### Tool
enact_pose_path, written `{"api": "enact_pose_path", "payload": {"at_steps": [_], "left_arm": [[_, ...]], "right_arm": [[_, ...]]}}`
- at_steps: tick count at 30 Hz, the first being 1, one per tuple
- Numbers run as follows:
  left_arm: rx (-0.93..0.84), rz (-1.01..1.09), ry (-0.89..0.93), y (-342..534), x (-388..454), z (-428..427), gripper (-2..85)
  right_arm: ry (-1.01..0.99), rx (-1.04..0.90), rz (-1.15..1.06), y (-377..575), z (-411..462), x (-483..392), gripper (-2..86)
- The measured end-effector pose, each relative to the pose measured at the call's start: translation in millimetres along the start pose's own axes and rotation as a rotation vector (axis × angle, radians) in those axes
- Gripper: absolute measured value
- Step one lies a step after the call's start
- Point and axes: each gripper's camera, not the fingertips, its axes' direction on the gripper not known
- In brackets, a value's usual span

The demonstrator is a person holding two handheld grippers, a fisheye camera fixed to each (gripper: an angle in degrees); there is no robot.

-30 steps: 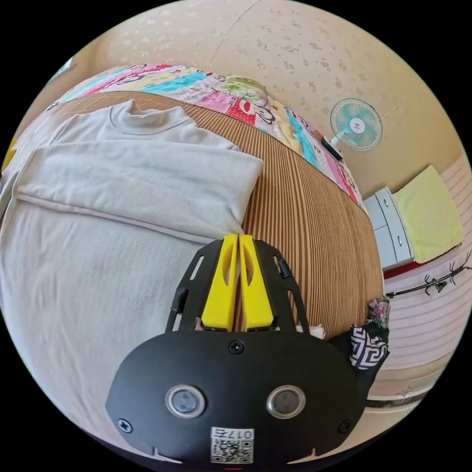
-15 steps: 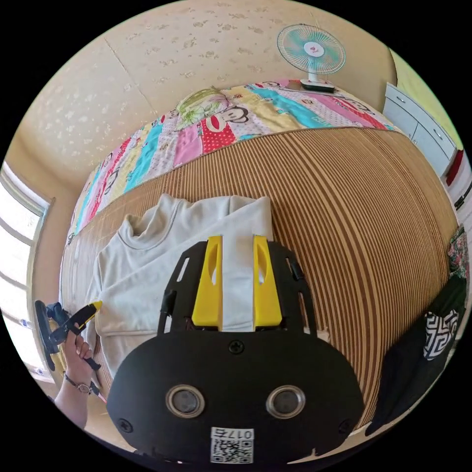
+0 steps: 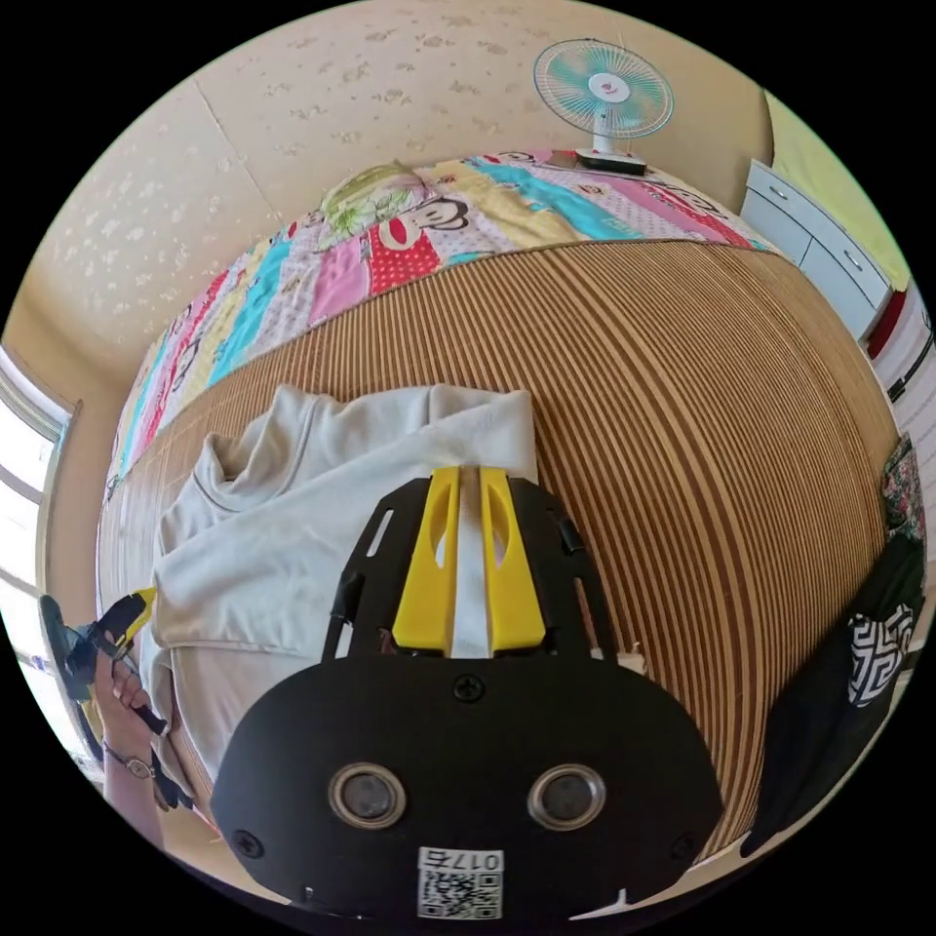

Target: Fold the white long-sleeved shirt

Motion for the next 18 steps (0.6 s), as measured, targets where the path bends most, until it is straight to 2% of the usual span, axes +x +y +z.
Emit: {"api": "enact_pose_path", "payload": {"at_steps": [5, 7, 10, 11, 15, 17, 18], "left_arm": [[0.074, -0.067, 0.049, 41.9, -34.8, -73.6, 9.2], [0.088, -0.137, 0.129, 68.8, -50.2, -106.3, 9.4], [0.096, -0.308, 0.211, 116.9, -80.0, -154.9, 9.6], [0.09, -0.412, 0.222, 134.0, -96.4, -166.7, 10.5], [0.095, -0.784, 0.324, 177.6, -162.9, -164.8, 13.6], [0.149, -0.894, 0.381, 184.3, -182.2, -154.6, 14.4], [0.182, -0.927, 0.348, 184.2, -189.4, -150.4, 15.2]], "right_arm": [[-0.023, 0.171, -0.092, 37.0, -68.2, -1.2, 4.8], [0.016, 0.134, -0.143, 55.1, -63.4, -2.7, 3.3], [0.148, -0.093, -0.22, 80.7, -8.3, 5.0, 1.5], [0.125, -0.003, -0.23, 88.7, -12.4, 9.7, 1.1], [0.133, -0.073, -0.157, 73.7, -10.3, 12.4, 0.6], [0.134, -0.088, -0.076, 69.0, -12.0, 15.6, 0.5], [0.132, -0.091, -0.057, 68.1, -13.1, 16.6, 0.5]]}}
